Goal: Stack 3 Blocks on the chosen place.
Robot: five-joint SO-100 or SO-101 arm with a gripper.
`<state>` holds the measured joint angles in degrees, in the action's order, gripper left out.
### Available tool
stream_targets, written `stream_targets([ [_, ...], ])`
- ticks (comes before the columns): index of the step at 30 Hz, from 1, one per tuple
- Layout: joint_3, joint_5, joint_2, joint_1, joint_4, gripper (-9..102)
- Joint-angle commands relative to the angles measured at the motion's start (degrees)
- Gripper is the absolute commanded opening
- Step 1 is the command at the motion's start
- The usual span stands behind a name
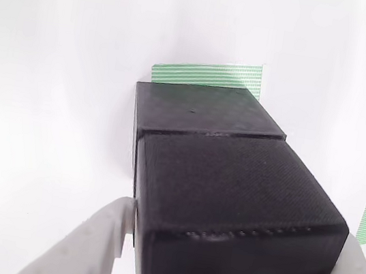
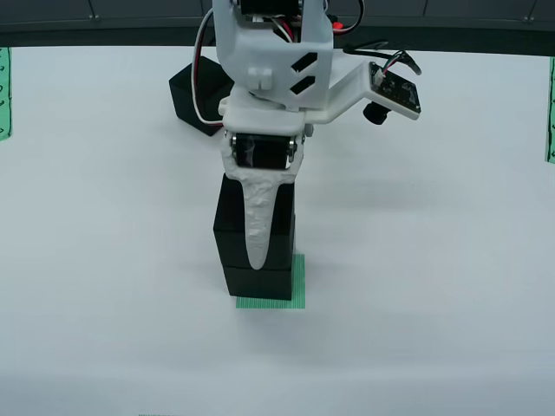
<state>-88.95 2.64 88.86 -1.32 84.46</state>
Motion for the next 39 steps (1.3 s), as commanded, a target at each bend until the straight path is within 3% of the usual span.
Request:
stream_targets([
  [1,1.2,-1.0,0.0,1.1,-0.8,35],
  [17,0.8,-2.5,3.7,-1.8,-2.8,39],
  [30,-1.6,-3.7,16.0,-1.5,2.5,38],
  [39,-12.7,-13.9,31.2,-1.5,4.0,37],
])
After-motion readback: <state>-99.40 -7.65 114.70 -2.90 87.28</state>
